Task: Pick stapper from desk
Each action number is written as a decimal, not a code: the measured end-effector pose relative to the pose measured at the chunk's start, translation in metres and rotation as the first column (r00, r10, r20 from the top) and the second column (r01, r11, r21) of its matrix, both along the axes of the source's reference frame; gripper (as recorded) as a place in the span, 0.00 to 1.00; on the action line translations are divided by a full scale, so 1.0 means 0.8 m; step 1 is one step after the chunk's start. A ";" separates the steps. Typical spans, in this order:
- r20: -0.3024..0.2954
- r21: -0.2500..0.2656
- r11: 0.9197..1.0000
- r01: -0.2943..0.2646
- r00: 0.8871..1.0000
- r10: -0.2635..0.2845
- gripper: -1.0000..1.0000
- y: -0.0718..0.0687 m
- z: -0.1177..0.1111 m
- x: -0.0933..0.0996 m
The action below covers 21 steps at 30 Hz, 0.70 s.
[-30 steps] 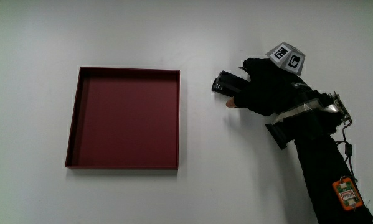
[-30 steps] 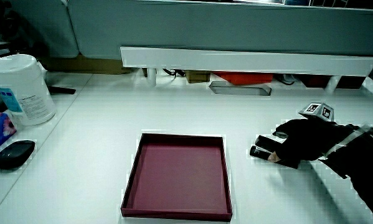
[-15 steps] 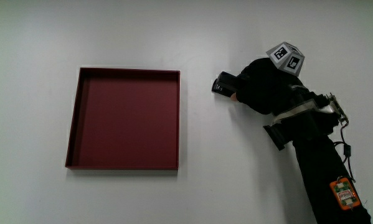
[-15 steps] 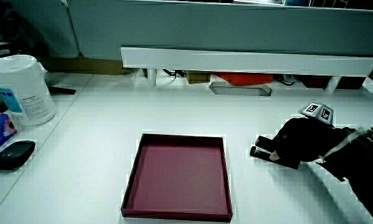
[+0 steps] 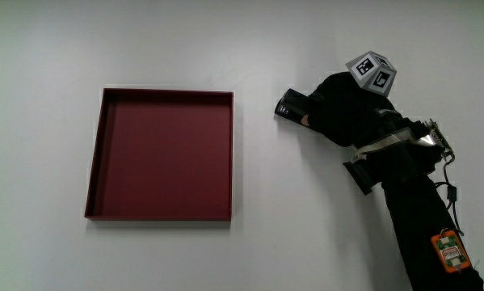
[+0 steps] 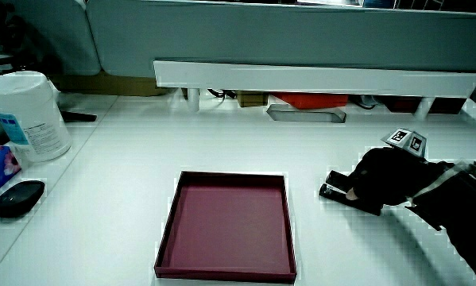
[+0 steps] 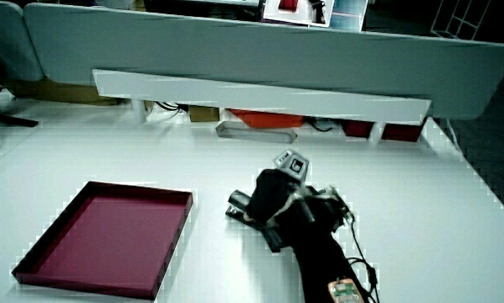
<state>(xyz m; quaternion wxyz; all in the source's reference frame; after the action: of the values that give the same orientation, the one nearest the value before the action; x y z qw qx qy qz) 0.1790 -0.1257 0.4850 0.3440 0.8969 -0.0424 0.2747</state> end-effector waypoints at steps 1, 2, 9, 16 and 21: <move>-0.004 0.010 1.000 0.004 1.000 -0.004 1.00 -0.002 -0.004 -0.002; 0.010 0.019 1.000 0.009 1.000 -0.010 1.00 -0.002 -0.010 -0.007; 0.057 0.088 0.994 0.071 0.995 -0.077 1.00 -0.007 -0.054 -0.047; 0.128 0.156 0.978 0.135 0.979 -0.156 1.00 -0.003 -0.090 -0.096; 0.122 0.179 0.964 0.199 0.967 -0.222 1.00 0.005 -0.100 -0.129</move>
<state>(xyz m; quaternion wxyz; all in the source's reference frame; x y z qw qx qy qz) 0.0758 -0.1217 0.4050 0.2919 0.8909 -0.1847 0.2948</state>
